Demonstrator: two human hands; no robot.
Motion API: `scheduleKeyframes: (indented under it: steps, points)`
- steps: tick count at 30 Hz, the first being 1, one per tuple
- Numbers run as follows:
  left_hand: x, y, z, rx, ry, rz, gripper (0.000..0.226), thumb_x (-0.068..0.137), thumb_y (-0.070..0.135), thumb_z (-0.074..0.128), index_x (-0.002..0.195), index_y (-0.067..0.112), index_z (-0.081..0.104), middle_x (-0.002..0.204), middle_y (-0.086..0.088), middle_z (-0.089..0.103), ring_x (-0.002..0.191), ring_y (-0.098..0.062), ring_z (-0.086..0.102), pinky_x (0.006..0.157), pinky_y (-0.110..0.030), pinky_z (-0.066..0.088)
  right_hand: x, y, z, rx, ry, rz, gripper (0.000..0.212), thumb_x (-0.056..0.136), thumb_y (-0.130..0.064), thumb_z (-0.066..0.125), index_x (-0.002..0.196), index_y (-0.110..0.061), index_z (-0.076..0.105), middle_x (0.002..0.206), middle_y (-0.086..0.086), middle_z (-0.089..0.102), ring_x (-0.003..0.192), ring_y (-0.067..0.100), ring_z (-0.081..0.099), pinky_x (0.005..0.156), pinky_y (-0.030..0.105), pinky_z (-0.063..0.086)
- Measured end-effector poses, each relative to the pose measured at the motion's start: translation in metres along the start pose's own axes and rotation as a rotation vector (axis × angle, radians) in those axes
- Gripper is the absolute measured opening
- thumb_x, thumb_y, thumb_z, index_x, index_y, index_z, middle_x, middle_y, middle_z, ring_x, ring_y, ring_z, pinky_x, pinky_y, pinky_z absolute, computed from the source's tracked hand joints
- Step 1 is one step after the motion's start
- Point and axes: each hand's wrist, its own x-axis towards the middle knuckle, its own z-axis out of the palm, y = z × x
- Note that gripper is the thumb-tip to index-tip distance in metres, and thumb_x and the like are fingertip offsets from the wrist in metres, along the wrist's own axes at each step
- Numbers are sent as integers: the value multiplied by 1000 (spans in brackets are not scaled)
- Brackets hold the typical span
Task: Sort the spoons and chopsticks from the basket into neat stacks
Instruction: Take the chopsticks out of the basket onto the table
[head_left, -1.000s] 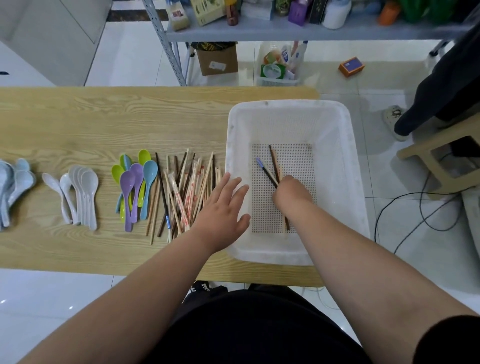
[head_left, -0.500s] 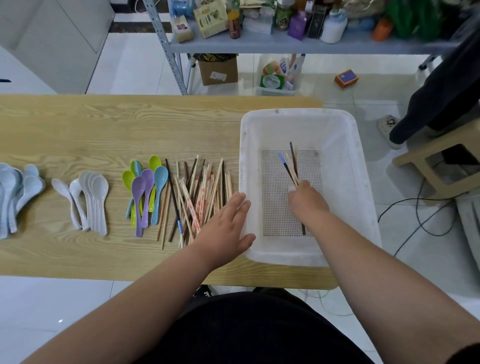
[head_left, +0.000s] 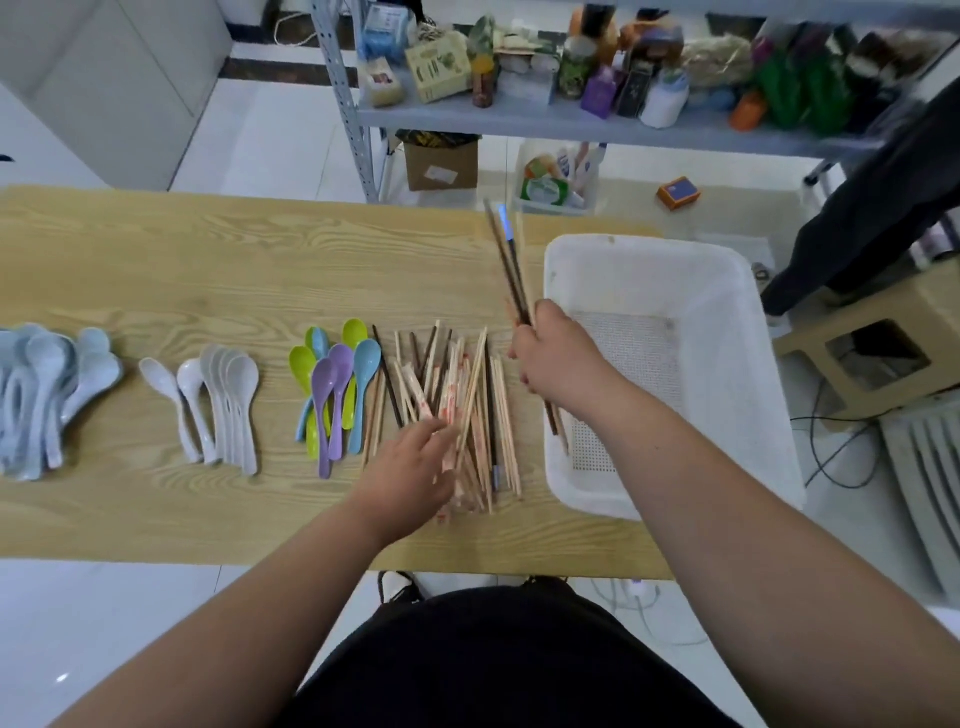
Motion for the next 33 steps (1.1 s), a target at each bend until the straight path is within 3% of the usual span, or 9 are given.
scheduleKeyframes:
  steps: [2,4,8,11,16,20,24,30,33]
  points:
    - [-32,-42,6,19,-6,-112,50,84,25,64,131,9,61,127,-10,60,111,-33,63,94,-43,53,4,-9,38,-76,-76,51,16,102,-19,39,109,-7,47,94,13,57,78,31,57,63,38,45]
    - [-62,-72,8,51,-80,-202,53,83,25,65,134,11,59,130,-9,59,115,-33,59,98,-44,51,9,-10,74,-149,-109,141,22,101,-14,41,121,-6,49,101,14,58,81,30,57,62,31,38]
    - [-95,-99,12,79,-175,-212,64,83,25,68,144,15,51,139,-6,54,127,-31,53,107,-41,44,24,8,124,-271,-63,350,37,101,-8,44,138,-4,46,137,18,56,124,37,56,87,35,46]
    - [-99,-109,14,78,-238,-176,70,86,28,62,152,17,40,150,-4,44,138,-27,40,116,-40,37,32,22,142,-321,12,397,39,100,-5,40,138,-3,47,142,19,52,128,38,54,99,39,46]
    - [-90,-113,13,123,-367,-80,77,92,32,53,160,23,18,165,-1,20,150,-28,18,124,-41,21,35,38,157,-469,13,352,40,97,-12,47,137,-6,53,142,16,45,125,37,51,102,42,47]
    - [-79,-110,10,206,-440,-20,78,97,34,48,161,25,6,168,3,3,152,-28,7,123,-41,11,29,53,162,-510,-19,309,33,96,-20,53,127,-9,57,133,15,47,113,35,54,92,37,47]
    - [-73,-111,10,208,-439,-1,79,94,35,51,161,28,8,168,3,5,152,-28,8,122,-44,16,16,50,150,-499,-89,215,36,97,-26,53,130,-12,53,132,13,47,117,33,52,94,36,45]
    - [-58,-105,11,123,-373,-54,77,92,29,53,160,24,18,166,-2,17,150,-28,19,121,-40,27,-42,43,96,-501,-12,-223,52,97,-24,52,149,-18,45,143,5,46,134,23,42,110,36,40]
    - [-46,-86,10,106,-343,-80,77,92,26,55,160,21,19,164,-8,19,149,-30,23,119,-39,26,-73,65,69,-690,40,-191,59,98,-38,46,153,-20,34,159,13,26,149,31,21,120,48,28]
